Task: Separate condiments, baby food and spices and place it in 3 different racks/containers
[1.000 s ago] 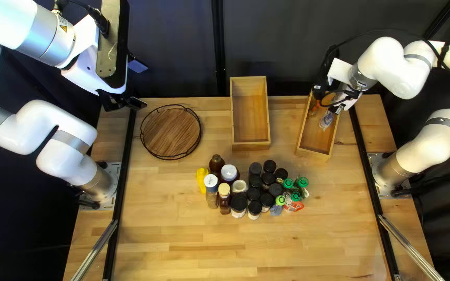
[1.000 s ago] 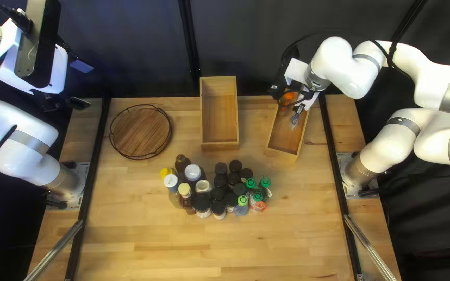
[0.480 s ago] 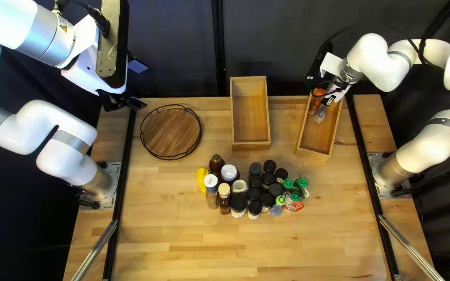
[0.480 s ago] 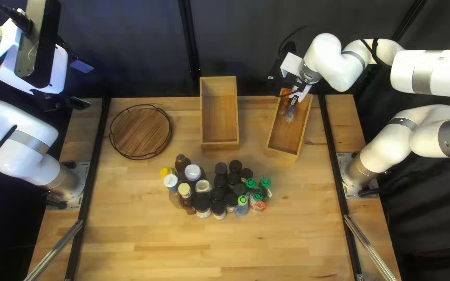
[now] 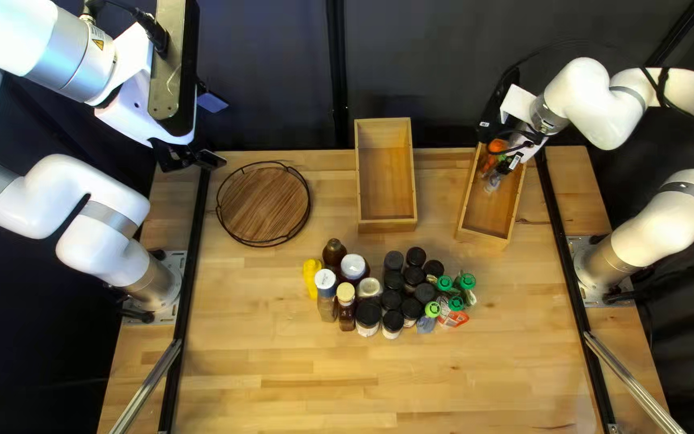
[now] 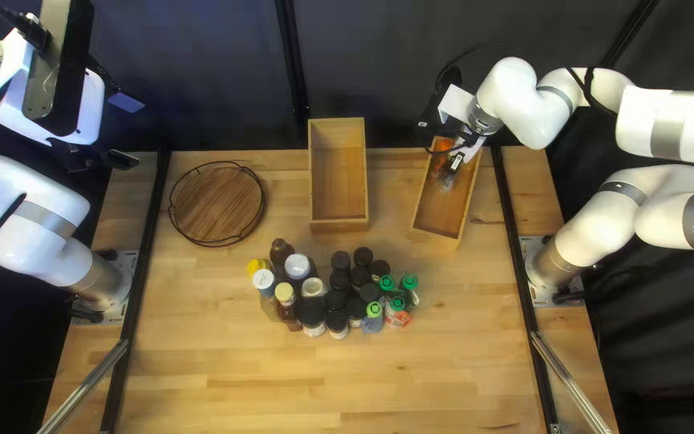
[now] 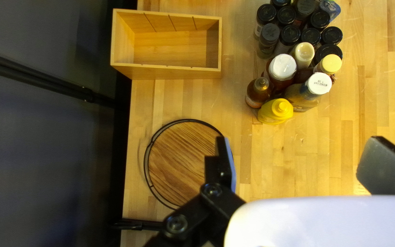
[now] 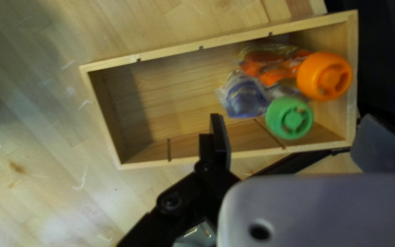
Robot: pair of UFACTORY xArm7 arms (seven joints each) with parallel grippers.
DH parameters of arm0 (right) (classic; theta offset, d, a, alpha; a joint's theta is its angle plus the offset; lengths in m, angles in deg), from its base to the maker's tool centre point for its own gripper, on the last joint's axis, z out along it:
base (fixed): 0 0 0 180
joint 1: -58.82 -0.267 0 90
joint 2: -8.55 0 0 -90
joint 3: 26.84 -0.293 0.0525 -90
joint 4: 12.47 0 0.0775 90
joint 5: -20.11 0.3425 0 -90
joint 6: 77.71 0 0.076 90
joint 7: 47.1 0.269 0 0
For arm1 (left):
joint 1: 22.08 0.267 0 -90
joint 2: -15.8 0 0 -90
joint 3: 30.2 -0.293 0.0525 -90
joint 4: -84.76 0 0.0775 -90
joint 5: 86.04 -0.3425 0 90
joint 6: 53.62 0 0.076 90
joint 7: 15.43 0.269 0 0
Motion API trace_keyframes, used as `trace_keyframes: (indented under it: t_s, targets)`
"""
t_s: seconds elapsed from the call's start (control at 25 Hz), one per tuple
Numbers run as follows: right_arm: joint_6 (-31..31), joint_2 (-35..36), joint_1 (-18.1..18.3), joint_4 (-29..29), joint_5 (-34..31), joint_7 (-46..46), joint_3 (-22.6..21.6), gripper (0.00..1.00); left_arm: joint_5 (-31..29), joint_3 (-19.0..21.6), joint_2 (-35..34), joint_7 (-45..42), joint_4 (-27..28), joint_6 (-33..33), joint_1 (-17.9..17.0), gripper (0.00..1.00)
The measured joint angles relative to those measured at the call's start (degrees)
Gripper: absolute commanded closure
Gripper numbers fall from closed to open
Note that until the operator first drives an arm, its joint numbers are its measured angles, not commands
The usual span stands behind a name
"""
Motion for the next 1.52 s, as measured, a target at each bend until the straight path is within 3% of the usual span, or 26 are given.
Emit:
trace_keyframes:
  t_s: [0.28,0.68,0.92,1.2,1.24,1.28,1.32,1.52]
  targets:
    - [-4.95,-3.04,-9.51,7.29,8.58,2.25,-5.26,0.00,0.00,0.00,0.00,0.00,0.00,0.00,0.00,0.00]
    - [-3.25,-12.39,-20.00,11.34,17.78,-4.52,-9.14,0.00,0.00,0.00,0.00,0.00,0.00,0.00,0.00,0.00]
    - [-0.30,-18.25,-23.17,11.70,19.34,-8.64,-11.54,0.00,0.00,0.00,0.00,0.00,0.00,0.00,0.00,0.00]
    - [4.89,-23.96,-22.67,11.48,13.64,-3.75,-16.55,0.00,0.00,0.00,0.00,0.00,0.00,0.00,0.00,0.00]
    - [5.79,-24.60,-22.40,11.20,12.61,-2.53,-17.24,0.03,0.00,0.00,0.00,0.00,0.00,0.00,0.00,0.00]
    - [6.50,-25.07,-22.18,10.92,11.75,-1.48,-17.78,0.85,0.00,0.00,0.00,0.00,0.00,0.00,0.00,0.00]
    - [7.21,-25.49,-21.89,10.58,10.81,-0.33,-18.37,1.00,0.00,0.00,0.00,0.00,0.00,0.00,0.00,0.00]
    - [8.14,-25.85,-21.15,9.45,8.53,2.52,-19.63,1.00,0.00,0.00,0.00,0.00,0.00,0.00,0.00,0.00]
